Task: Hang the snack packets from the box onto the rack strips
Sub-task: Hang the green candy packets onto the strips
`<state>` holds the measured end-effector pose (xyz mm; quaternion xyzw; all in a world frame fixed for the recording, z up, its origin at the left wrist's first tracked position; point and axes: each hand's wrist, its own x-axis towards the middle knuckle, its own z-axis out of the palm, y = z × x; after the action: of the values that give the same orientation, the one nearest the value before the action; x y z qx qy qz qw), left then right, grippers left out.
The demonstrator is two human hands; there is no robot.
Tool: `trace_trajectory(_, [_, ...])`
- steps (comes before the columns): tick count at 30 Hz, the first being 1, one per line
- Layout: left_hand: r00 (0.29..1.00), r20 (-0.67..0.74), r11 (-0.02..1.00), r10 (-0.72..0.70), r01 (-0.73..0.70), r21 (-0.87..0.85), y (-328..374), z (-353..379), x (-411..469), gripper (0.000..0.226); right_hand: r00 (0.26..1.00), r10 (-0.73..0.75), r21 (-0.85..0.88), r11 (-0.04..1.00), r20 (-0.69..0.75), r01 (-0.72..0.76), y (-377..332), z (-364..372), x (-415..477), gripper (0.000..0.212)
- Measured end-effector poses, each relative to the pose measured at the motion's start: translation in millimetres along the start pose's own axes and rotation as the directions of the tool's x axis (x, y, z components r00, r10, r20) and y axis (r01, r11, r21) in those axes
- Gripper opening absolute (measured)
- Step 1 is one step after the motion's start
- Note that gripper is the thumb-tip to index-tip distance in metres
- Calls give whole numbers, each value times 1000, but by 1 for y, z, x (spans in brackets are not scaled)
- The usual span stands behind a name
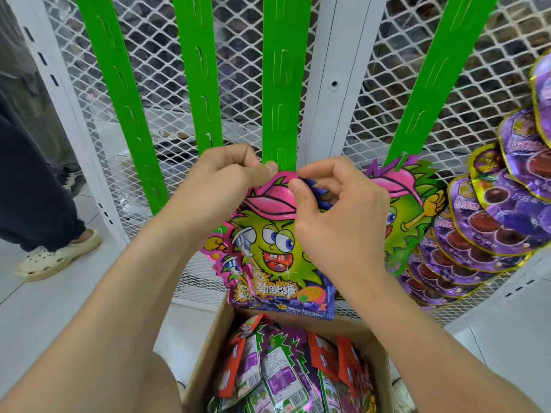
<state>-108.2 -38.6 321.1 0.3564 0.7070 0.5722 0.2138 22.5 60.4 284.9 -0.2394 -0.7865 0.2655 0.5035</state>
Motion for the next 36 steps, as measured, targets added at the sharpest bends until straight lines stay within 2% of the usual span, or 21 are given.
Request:
trace_trajectory(4, [1000,-21,1000,7,-7,4,-2,2,1,27,1000,12,-27,1000,3,-12,1,1,0,10])
trace_trajectory(8, [1000,-20,1000,23,-23,10,-8,3,2,30,995,-44,-129,990,91,56,8,0,-2,10])
trace_trajectory(12, [983,-36,975,179,-172,140,-16,5,-3,22,967,-128,-243,953,222,182,17,-4,-7,13])
trace_trajectory(15, [928,-68,838,367,-297,458,-26,6,-5,11,941,-257,-271,911,218,312,22,-9,-6,12])
trace_trajectory(17, [898,-83,721,433,-290,629,-33,10,-11,36,919,-363,-275,878,154,393,21,-15,-7,9])
trace_trajectory(19, [855,-147,661,497,-263,703,-35,18,-24,60,909,-394,-211,885,138,415,20,-23,-11,4])
trace_trajectory(21, [788,-188,586,587,-254,769,-36,27,-38,52,916,-289,-119,936,280,332,22,-30,-15,2])
trace_trajectory(22, [780,-167,551,603,-257,794,-39,32,-43,41,883,-177,-122,960,435,252,27,-34,-17,6])
trace_trajectory(23, [810,-112,537,576,-271,799,-43,38,-47,31,790,-50,-178,964,611,199,35,-38,-20,10])
trace_trajectory(24, [871,-19,539,490,-286,792,-49,43,-49,25,644,63,-256,943,762,210,44,-41,-23,16])
trace_trajectory(25, [932,98,545,349,-288,788,-56,50,-50,20,486,153,-313,911,860,267,54,-43,-27,20])
trace_trajectory(26, [963,209,529,172,-269,805,-65,59,-52,18,350,219,-340,879,911,334,63,-45,-33,23])
trace_trajectory(27, [953,302,477,-4,-264,838,-77,69,-53,18,243,270,-350,849,932,395,69,-46,-38,25])
trace_trajectory(28, [912,376,407,-165,-285,868,-92,81,-55,23,164,312,-353,825,936,441,74,-49,-44,28])
trace_trajectory(30, [769,495,331,-404,-381,863,-128,107,-55,32,70,372,-358,803,926,476,81,-51,-51,35])
trace_trajectory(32, [575,573,356,-584,-452,818,-168,132,-57,32,40,408,-377,797,912,472,88,-55,-55,37])
trace_trajectory(33, [510,580,386,-635,-441,810,-186,142,-60,33,33,414,-380,797,910,470,91,-56,-54,36])
trace_trajectory(34, [474,577,418,-665,-405,813,-206,151,-65,34,27,413,-378,802,910,463,95,-58,-53,34])
trace_trajectory(36, [473,566,446,-675,-351,824,-241,166,-84,43,23,408,-376,816,913,439,103,-58,-51,34])
